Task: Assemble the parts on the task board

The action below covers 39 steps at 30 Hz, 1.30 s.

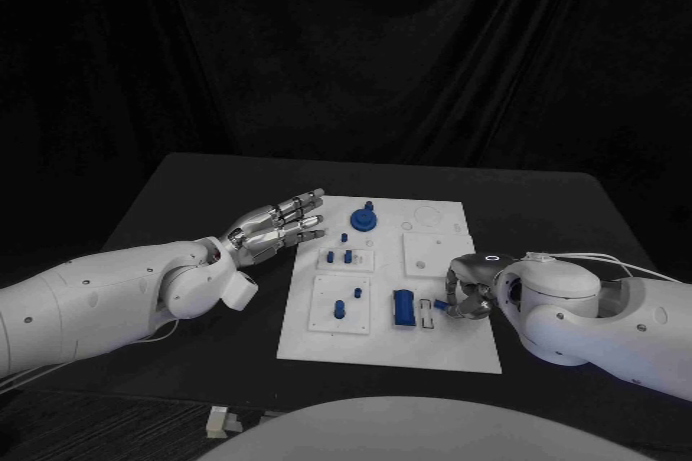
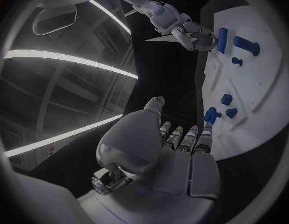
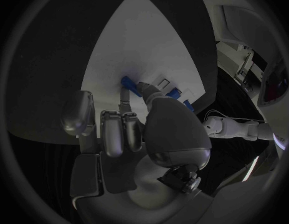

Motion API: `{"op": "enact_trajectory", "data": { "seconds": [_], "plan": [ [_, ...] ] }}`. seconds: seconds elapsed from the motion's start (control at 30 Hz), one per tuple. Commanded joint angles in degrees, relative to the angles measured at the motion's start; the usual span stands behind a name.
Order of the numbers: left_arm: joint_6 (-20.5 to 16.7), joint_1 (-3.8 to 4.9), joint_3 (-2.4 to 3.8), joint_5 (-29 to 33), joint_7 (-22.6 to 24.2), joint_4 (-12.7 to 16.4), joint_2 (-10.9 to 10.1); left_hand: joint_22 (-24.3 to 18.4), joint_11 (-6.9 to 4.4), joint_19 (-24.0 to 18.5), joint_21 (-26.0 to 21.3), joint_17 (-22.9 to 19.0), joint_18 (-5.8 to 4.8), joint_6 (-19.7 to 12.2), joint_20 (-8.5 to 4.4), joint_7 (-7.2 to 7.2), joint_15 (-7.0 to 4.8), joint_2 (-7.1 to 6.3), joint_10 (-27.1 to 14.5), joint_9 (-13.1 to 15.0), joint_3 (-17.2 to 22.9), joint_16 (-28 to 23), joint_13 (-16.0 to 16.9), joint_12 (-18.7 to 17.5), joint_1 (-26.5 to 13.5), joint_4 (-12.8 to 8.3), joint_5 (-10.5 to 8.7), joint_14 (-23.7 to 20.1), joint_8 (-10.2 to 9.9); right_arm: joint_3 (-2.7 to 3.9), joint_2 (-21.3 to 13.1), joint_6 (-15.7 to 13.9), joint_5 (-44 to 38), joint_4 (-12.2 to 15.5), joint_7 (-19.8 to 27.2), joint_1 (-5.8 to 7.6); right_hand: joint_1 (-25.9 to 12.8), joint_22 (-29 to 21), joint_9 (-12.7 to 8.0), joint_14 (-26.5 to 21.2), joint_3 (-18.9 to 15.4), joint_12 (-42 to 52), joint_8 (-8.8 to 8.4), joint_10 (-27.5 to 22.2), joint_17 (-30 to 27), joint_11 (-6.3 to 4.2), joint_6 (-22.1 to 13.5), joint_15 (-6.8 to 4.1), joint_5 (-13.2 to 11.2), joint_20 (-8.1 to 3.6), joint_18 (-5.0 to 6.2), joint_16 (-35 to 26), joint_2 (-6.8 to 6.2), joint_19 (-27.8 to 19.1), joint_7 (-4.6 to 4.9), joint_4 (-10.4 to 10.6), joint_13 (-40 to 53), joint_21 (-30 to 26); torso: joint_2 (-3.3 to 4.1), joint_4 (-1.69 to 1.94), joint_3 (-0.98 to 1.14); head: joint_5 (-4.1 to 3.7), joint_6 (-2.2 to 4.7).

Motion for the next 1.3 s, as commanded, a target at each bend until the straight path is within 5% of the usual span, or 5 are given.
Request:
{"op": "enact_trajectory", "data": {
  "seconds": [0.03, 0.37, 0.6, 1.0, 1.3],
  "plan": [
    [0.96, -0.09, 0.05, 0.31, 0.35, 0.06, 0.12, 0.10, 0.38, 0.45, 0.20, 0.08, -0.70, 0.03, -0.04, 0.35, 0.16, 0.14, 0.03, 0.08, 0.39, 0.36, -0.09, -0.37, 0.11, -0.08, 0.04, 0.31, 0.30, -0.22, -0.01, 2.13, -1.72, -0.41, -0.65, -0.49, 0.62, 8.08, -5.67, 4.50, 2.00, 0.15, -1.25, 5.96, 7.12, 0.71, 1.64, 0.71, 3.48, 0.52, 0.75, -0.14, -0.23, -0.04, 0.16, -0.83, 15.08, -0.12, 0.02, 0.14, -0.05, -0.02, -0.01],
    [1.00, -0.10, 0.05, 0.31, 0.16, 0.01, 0.08, 0.13, 0.42, 0.51, 0.23, 0.11, -0.79, 0.10, -0.04, 0.56, 0.22, 0.21, 0.03, 0.10, 0.51, 0.46, -0.09, -0.37, 0.02, -0.04, 0.03, 0.41, 0.32, -0.22, -0.32, -0.79, -1.77, -0.58, 0.61, -0.76, -1.52, 8.52, -9.12, 4.64, 6.30, 0.15, -2.89, 5.96, 7.91, -0.57, 9.69, -0.24, 5.69, 0.02, 0.51, 0.16, 0.75, 0.56, -1.37, -2.18, 15.08, 1.62, 0.02, 0.12, -0.06, -0.02, -0.01],
    [1.02, -0.11, 0.05, 0.31, 0.04, 0.02, 0.13, 0.12, 0.48, 0.52, 0.24, 0.10, -0.85, 0.15, -0.04, 0.66, 0.24, 0.31, 0.03, 0.10, 0.62, 0.48, -0.09, -0.37, -0.05, 0.02, 0.02, 0.42, 0.33, -0.22, -1.59, -5.44, 6.54, -0.21, 0.71, -0.79, -3.41, 8.36, -10.29, 4.71, 7.29, 0.15, -3.63, 5.96, 8.10, -1.38, 13.06, -0.96, 3.36, -0.64, 0.60, 0.25, 1.52, 0.42, -2.31, -1.84, 15.08, 1.09, -0.01, 0.04, -0.03, 0.25, -0.01],
    [0.64, -0.11, 0.05, 0.31, 0.00, 0.16, -0.22, 0.16, 0.55, 0.57, 0.27, 0.11, -0.88, 0.19, -0.05, 0.70, 0.25, 0.32, 0.03, 0.11, 0.66, 0.51, -0.09, -0.37, -0.09, 0.05, 0.01, 0.45, 0.34, -0.19, -3.79, -11.55, 28.15, 1.65, 1.37, 0.08, -3.74, 8.27, -10.53, 4.67, 7.37, 0.15, -3.87, 5.96, 7.83, -1.52, 13.52, -1.10, 3.05, -0.79, 0.67, 0.18, 1.39, 0.32, -2.43, -1.90, 15.08, 0.70, -0.05, 0.12, -0.08, 0.26, -0.01],
    [0.62, -0.11, 0.05, 0.31, 0.02, 0.10, -0.11, 0.16, 0.55, 0.57, 0.27, 0.11, -0.88, 0.19, -0.05, 0.70, 0.25, 0.32, 0.03, 0.11, 0.66, 0.51, -0.09, -0.37, -0.09, 0.05, 0.01, 0.45, 0.34, -0.19, -4.00, -12.78, 36.66, 2.23, 1.50, 0.72, -4.01, 8.21, -10.55, 4.66, 7.27, 0.15, -3.83, 5.96, 7.75, -1.61, 14.09, -1.19, 2.70, -0.88, 0.71, 0.16, 1.22, 0.26, -2.58, -1.94, 15.08, 0.46, -0.03, 0.11, -0.08, 0.38, -0.01]
  ]
}}
